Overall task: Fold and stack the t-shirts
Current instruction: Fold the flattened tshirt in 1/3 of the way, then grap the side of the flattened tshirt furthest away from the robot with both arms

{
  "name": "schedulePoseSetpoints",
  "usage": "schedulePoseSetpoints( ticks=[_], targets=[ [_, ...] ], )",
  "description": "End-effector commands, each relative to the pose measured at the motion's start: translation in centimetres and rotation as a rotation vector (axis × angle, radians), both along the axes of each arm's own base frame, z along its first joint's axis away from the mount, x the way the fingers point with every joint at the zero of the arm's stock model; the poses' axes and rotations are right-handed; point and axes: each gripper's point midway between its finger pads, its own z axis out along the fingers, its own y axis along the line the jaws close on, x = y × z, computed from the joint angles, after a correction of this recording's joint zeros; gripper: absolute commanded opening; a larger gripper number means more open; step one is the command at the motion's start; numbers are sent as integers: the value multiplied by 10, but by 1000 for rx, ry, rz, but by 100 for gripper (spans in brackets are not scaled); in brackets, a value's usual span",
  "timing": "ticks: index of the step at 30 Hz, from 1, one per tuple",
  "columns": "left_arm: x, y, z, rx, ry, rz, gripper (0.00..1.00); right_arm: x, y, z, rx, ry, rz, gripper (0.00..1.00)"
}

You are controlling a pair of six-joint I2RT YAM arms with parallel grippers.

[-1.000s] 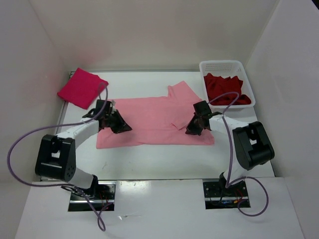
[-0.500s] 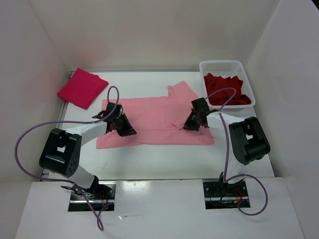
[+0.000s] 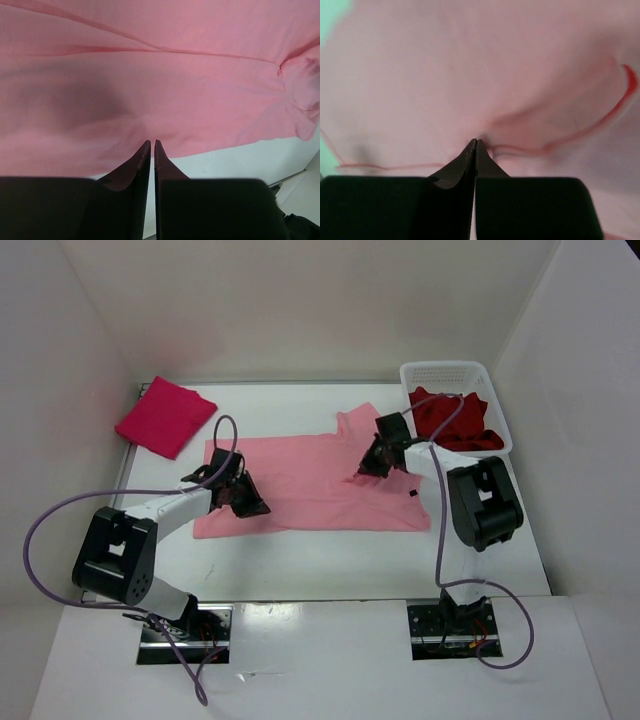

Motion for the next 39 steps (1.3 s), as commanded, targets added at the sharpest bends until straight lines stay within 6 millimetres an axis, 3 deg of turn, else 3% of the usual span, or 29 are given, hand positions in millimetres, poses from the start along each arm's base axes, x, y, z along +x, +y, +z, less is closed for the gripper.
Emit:
schedulePoseSetpoints(
  ticks=[1, 5, 6, 7, 8, 9, 10, 12, 16, 19, 23, 26, 30, 34, 39],
  targets=[
    [8, -3, 20, 3, -59, -22, 12, 59, 23, 37, 27, -132, 15, 1],
    [13, -1, 33, 21, -100, -29, 16, 69, 32, 61, 54, -162, 54, 1],
    [14, -5, 39, 20, -123, -46, 16, 57, 28, 54, 46, -139, 54, 1],
    [12, -7, 39, 19, -123, -56, 16, 48, 30, 70, 56, -168, 63, 2],
    [9, -13, 39, 18, -124, -75, 16, 40, 27, 72, 57, -168, 63, 4],
    [6, -18, 36, 20, -114, -91, 16, 23, 21, 59, 47, -138, 63, 4],
    [7, -25, 35, 18, -118, -108, 16, 14, 21, 69, 54, -158, 72, 5],
    [3, -46, 36, 21, -123, -168, 15, -8, 15, 52, 44, -98, 80, 5],
    [3, -69, 19, 41, -86, -223, 10, -54, 34, 28, 7, -21, 183, 5],
    [11, -77, 25, 27, -121, -231, 10, -84, 50, 5, -35, 37, 266, 5],
    [13, -65, 4, 83, -91, -212, 10, -93, 51, -19, -68, 77, 289, 5],
    [14, -40, -29, 158, -23, -173, 10, -98, 53, -30, -98, 95, 299, 5],
    [-14, -22, -53, 200, 77, -180, 7, -115, 61, -42, -125, 119, 343, 4],
    [-50, -13, -59, 175, 155, -156, 6, -149, 67, -56, -154, 175, 383, 3],
    [-89, -1, -46, 155, 217, -137, 6, -197, 80, -45, -145, 199, 442, 3]
  ],
)
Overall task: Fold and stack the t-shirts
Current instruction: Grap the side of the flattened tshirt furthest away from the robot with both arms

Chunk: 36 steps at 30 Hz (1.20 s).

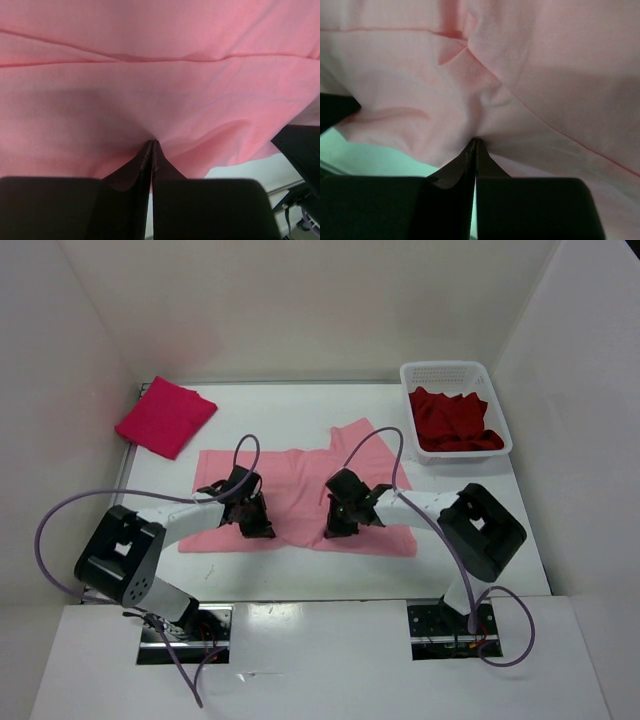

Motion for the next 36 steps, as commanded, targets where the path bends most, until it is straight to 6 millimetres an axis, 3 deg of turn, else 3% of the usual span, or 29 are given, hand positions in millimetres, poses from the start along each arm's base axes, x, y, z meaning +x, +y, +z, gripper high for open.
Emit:
schedulePoseSetpoints(
  ticks=[1, 4, 6, 7, 8, 10, 11, 12, 13, 14, 15, 17, 18, 19, 20, 22, 23, 25, 28, 36],
  targets=[
    [-50, 20, -1, 40, 129, 16, 6, -57, -17, -16, -104, 112, 45, 3],
    [-71, 28, 9, 41, 158, 21, 10, -74, -17, -4, -73, 136, 61, 3],
    [-61, 31, 19, 47, 108, 42, 19, -77, -21, 3, -68, 132, 61, 5],
    [-52, 31, 27, 34, 83, 59, 31, -75, -18, 8, -67, 123, 73, 7],
    [-38, 34, 35, 23, 44, 71, 36, -61, -10, 25, -37, 86, 73, 7],
    [-4, 33, 55, 22, -30, 73, 38, -43, -12, 41, -37, 53, 79, 13],
    [15, 43, 62, 23, -53, 107, 39, -25, -2, 63, 4, 9, 84, 15],
    [33, 47, 64, 25, -67, 125, 39, -5, -9, 72, 18, -22, 64, 17],
    [59, 48, 84, 1, -134, 126, 39, 8, -8, 86, 50, -45, 57, 18],
    [76, 55, 90, -5, -161, 158, 39, 22, -11, 93, 71, -73, 42, 18],
    [100, 75, 86, -3, -175, 225, 39, 36, -16, 101, 85, -101, 34, 18],
    [134, 94, 84, -28, -185, 293, 39, 68, -30, 113, 103, -142, -21, 7],
    [153, 119, 84, -27, -213, 358, 38, 74, -32, 113, 107, -142, -24, 6],
    [164, 128, 83, -39, -214, 388, 36, 86, -36, 123, 123, -172, -34, 6],
    [173, 142, 65, -5, -190, 425, 36, 90, -38, 124, 127, -181, -43, 6],
    [195, 179, 65, 73, -220, 518, 38, 96, -40, 133, 143, -202, -31, 6],
    [200, 190, 53, 103, -198, 545, 39, 99, -43, 133, 142, -203, -41, 6],
    [214, 217, 54, 144, -222, 608, 41, 94, -42, 130, 146, -194, -8, 8],
    [221, 236, 47, 210, -230, 635, 44, 89, -46, 118, 142, -168, -12, 9],
    [232, 253, 26, 309, -215, 613, 46, 73, -43, 92, 170, -102, 23, 10]
  ],
)
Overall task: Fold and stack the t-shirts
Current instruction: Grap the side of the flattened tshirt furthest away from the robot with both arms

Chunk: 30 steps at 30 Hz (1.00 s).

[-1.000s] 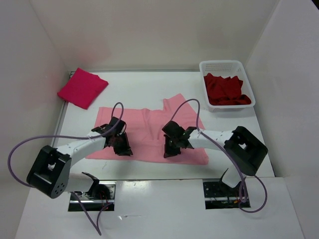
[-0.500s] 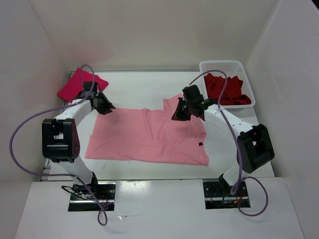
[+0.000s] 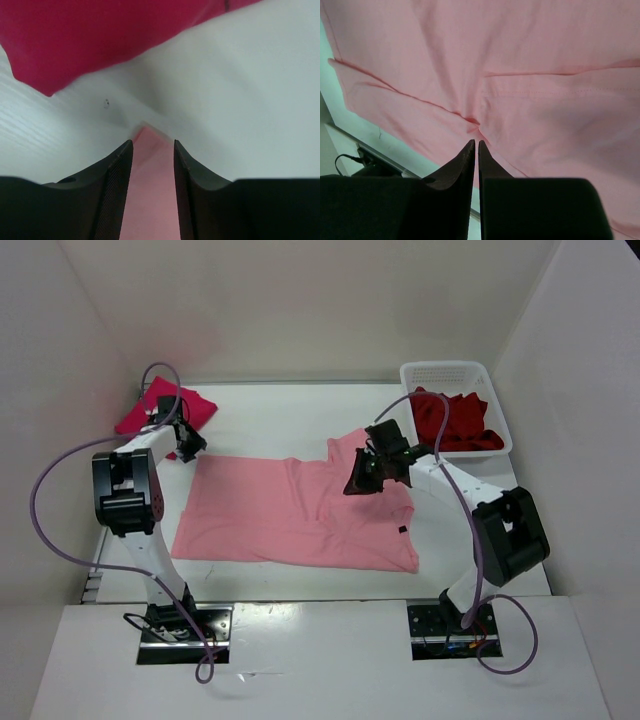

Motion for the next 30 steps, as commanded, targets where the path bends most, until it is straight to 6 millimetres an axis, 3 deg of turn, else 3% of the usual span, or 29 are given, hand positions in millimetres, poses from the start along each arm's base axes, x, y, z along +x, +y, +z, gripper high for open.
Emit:
schedulePoseSetpoints(
  ticks=[1, 3, 4, 9, 10, 15, 16, 17, 20, 24, 26, 27, 28, 30],
  targets=[
    [13, 8, -8, 79, 8, -32, 46, 4, 5, 0, 31, -26, 29, 10],
    [20, 9, -9, 86, 4, -41, 46, 5, 4, -1, 25, -29, 23, 10],
    [18, 4, -18, 95, 35, -74, 46, 5, 4, -1, 25, -29, 23, 10],
    [16, -1, -24, 117, 57, -76, 44, 11, 7, 7, 34, -50, 23, 11],
    [16, -1, -24, 117, 57, -76, 41, 11, 7, 4, 30, -41, 23, 12],
    [13, 0, -25, 126, 71, -93, 19, 41, 7, 29, 27, -119, -18, 22],
    [10, 1, -26, 133, 82, -88, 16, 53, -2, 26, 12, -119, -52, 25],
    [7, 3, -29, 139, 94, -83, 13, 66, -3, 37, 24, -147, -68, 30],
    [3, 6, -23, 161, 101, -79, 1, 106, -22, 45, 12, -190, -149, 39],
    [2, 8, -13, 172, 92, -72, 0, 163, -62, 28, -141, -241, -314, 47],
    [3, 8, 3, 176, 64, -69, 0, 192, -80, 11, -227, -234, -351, 47],
    [1, 7, 6, 169, 59, -74, 0, 209, -80, 21, -239, -270, -357, 47],
    [2, 7, 16, 172, 36, -72, 0, 214, -82, -1, -276, -238, -354, 47],
    [0, 6, 22, 174, 26, -71, 0, 236, -85, 3, -306, -280, -378, 47]
  ],
)
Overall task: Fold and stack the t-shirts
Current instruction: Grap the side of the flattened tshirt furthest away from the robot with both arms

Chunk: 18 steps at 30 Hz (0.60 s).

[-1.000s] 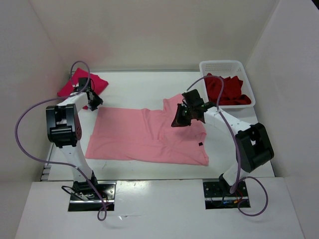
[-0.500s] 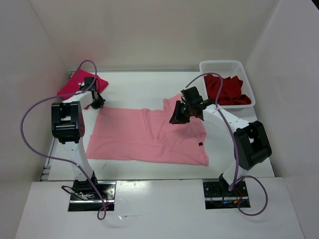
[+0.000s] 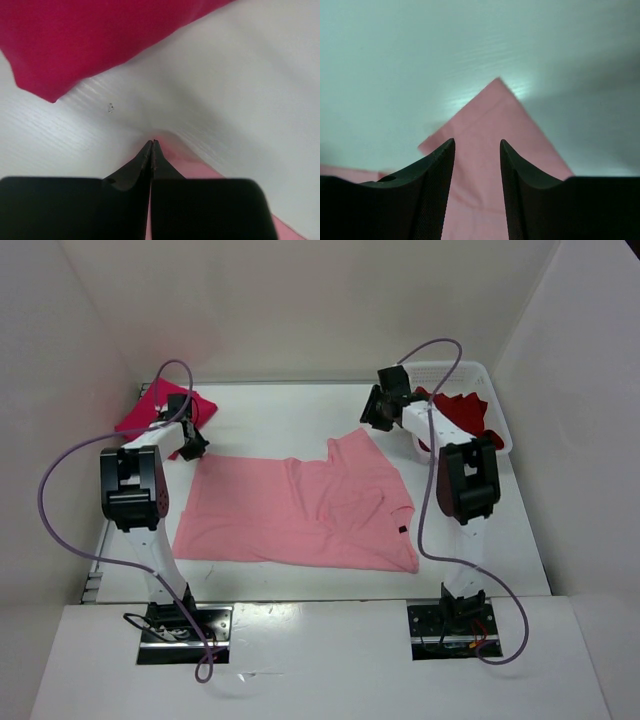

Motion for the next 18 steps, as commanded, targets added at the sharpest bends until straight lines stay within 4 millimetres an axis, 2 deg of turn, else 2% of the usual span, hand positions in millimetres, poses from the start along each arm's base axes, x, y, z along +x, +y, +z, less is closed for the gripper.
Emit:
schedulePoseSetpoints(
  ticks=[1, 2, 4, 5, 7, 12, 14, 15, 16, 17, 18],
  targets=[
    [-4, 3, 40, 27, -67, -11, 0, 26, -18, -21, -156, 0, -48, 47],
    [-4, 3, 40, 27, -67, -11, 0, 37, -18, -16, -161, -19, -59, 47],
    [-7, 1, 46, 20, -79, -16, 0, 42, -24, -27, -210, 3, -65, 47],
    [-6, -1, 46, 12, -80, -22, 0, 44, -25, -46, -228, 34, -68, 47],
    [-6, -1, 50, 13, -89, -22, 0, 55, -26, -45, -238, 14, -85, 48],
    [-2, -6, 48, 5, -88, -36, 0, 62, -22, -64, -246, 48, -66, 49],
    [1, -4, 44, 17, -79, -40, 0, 59, -11, -70, -229, 66, -34, 49],
    [-3, -4, 32, 13, -44, -40, 6, 54, -3, -71, -233, 76, -18, 49],
    [1, -4, 34, 13, -41, -40, 16, 49, 1, -78, -239, 91, -7, 49],
    [1, -2, 29, 19, -28, -35, 35, 48, 6, -81, -237, 83, 1, 49],
    [-2, -3, 23, 16, -8, -35, 40, 46, 11, -78, -235, 76, 10, 49]
  ],
)
